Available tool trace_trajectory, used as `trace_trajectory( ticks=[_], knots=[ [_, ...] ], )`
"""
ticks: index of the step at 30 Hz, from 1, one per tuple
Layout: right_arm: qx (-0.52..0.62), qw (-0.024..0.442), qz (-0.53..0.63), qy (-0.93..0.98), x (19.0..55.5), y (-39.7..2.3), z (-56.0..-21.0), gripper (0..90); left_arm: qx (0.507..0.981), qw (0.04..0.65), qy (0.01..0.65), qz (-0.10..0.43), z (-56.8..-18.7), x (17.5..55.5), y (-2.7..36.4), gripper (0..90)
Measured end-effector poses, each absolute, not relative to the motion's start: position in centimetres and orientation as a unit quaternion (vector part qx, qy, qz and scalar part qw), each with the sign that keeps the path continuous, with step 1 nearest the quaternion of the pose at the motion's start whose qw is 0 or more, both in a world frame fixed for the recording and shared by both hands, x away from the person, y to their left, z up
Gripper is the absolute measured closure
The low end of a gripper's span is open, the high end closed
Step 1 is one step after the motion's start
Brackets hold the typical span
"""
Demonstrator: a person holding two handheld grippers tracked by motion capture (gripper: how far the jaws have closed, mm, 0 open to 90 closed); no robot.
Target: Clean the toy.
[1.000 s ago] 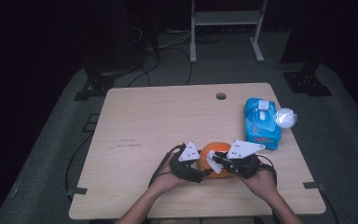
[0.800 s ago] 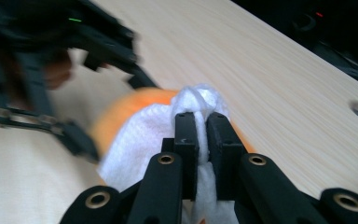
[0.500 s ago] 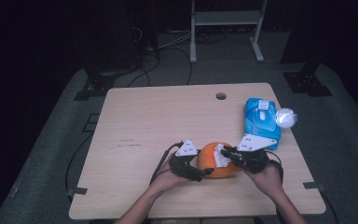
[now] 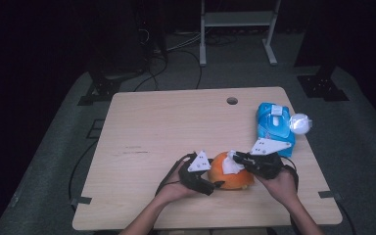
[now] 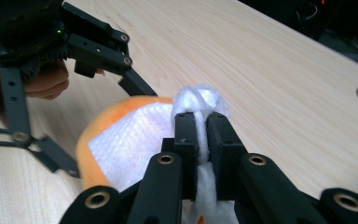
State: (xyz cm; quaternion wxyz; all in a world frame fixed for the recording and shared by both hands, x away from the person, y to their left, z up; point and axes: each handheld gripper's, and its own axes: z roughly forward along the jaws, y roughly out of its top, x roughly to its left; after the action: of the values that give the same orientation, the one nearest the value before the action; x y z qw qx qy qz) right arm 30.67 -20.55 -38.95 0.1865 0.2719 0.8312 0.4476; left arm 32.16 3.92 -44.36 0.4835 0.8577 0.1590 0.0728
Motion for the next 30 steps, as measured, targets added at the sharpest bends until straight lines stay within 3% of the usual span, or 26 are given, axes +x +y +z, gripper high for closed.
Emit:
trace_trajectory(
  ticks=[2, 6, 10, 18, 20, 24, 28, 30],
  knots=[
    [0.271, 0.188, 0.449, 0.831, 30.5, -20.4, -39.1, 82.5, 0.848, 0.494, 0.184, 0.051, -44.4, 32.4, 3.8, 9.5],
    [0.24, 0.185, 0.455, 0.837, 29.6, -18.4, -39.0, 82.4, 0.855, 0.488, 0.156, 0.084, -44.0, 31.7, 3.6, 22.5],
    [0.208, 0.181, 0.442, 0.854, 28.7, -16.2, -39.2, 82.4, 0.868, 0.469, 0.117, 0.111, -43.8, 31.0, 3.2, 25.6],
    [0.264, 0.182, 0.45, 0.833, 30.5, -19.9, -39.4, 82.4, 0.868, 0.471, 0.136, 0.079, -44.6, 32.4, 4.8, 26.4],
    [0.279, 0.185, 0.449, 0.828, 30.8, -20.8, -39.5, 82.4, 0.866, 0.474, 0.142, 0.069, -44.7, 32.5, 4.9, 24.6],
    [0.283, 0.186, 0.448, 0.828, 30.7, -21.0, -39.7, 82.4, 0.857, 0.487, 0.163, 0.05, -44.6, 32.7, 4.4, 8.4],
    [0.259, 0.186, 0.455, 0.831, 30.1, -19.4, -39.4, 82.3, 0.856, 0.49, 0.15, 0.065, -44.3, 32.2, 3.9, 8.3],
    [0.244, 0.18, 0.457, 0.836, 29.8, -18.5, -39.4, 82.2, 0.861, 0.483, 0.139, 0.071, -44.3, 32.1, 4.0, 13.4]
  ],
)
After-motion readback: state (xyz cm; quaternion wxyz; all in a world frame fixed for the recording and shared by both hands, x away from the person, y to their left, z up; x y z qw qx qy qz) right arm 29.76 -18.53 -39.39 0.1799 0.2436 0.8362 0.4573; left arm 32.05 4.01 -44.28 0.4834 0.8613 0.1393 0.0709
